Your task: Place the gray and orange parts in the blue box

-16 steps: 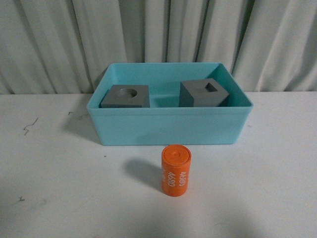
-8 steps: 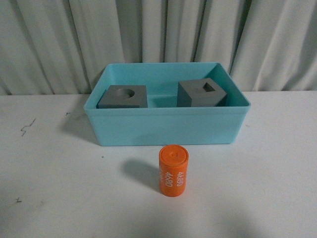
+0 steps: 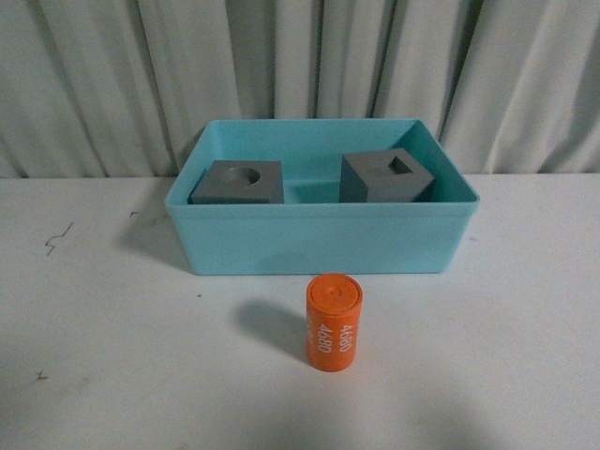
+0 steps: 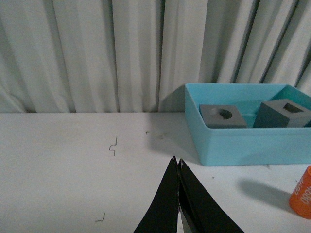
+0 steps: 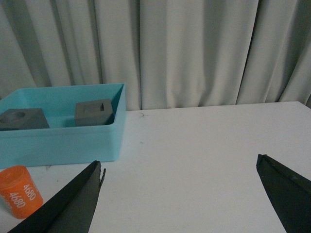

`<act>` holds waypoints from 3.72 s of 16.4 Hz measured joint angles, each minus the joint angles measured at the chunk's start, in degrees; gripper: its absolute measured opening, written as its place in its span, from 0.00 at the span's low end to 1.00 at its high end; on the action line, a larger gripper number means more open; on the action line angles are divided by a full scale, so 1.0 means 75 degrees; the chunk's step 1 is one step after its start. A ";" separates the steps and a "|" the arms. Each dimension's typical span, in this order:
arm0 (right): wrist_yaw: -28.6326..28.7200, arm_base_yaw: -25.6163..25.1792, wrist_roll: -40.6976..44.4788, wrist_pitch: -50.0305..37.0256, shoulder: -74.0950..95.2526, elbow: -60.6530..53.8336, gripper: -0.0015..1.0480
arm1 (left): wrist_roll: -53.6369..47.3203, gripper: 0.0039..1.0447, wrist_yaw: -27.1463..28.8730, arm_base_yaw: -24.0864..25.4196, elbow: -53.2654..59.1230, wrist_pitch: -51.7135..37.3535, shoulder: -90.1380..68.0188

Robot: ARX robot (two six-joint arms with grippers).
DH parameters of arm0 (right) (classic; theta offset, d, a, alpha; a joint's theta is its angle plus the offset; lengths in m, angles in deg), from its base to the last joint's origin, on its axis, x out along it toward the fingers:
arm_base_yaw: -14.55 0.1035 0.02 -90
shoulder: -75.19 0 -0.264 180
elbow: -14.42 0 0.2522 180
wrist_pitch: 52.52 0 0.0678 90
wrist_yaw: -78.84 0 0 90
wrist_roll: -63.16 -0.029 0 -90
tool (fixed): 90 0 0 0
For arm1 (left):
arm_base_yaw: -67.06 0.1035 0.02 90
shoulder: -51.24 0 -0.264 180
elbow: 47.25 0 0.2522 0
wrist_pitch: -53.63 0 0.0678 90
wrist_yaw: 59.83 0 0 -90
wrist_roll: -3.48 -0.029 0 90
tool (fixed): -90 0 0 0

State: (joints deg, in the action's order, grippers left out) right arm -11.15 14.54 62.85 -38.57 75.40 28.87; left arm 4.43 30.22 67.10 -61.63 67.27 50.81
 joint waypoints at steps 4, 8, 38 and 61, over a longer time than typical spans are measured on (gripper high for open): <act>0.0000 0.0000 0.0000 0.0003 0.0000 0.0000 0.94 | -0.0003 0.01 -0.0003 0.0000 0.0000 0.0044 0.0000; 0.0000 0.0000 0.0000 0.0003 0.0000 0.0000 0.94 | -0.0003 0.01 -0.0003 0.0000 0.0000 0.0044 0.0000; 0.1614 0.3861 0.1950 -0.1725 1.3717 0.6784 0.94 | -0.0009 0.94 -0.0003 -0.0006 0.0000 0.0041 0.0000; 0.1559 0.2218 0.0898 -0.2127 1.2662 0.8775 0.45 | -0.0009 0.94 -0.0003 -0.0006 0.0000 0.0041 0.0000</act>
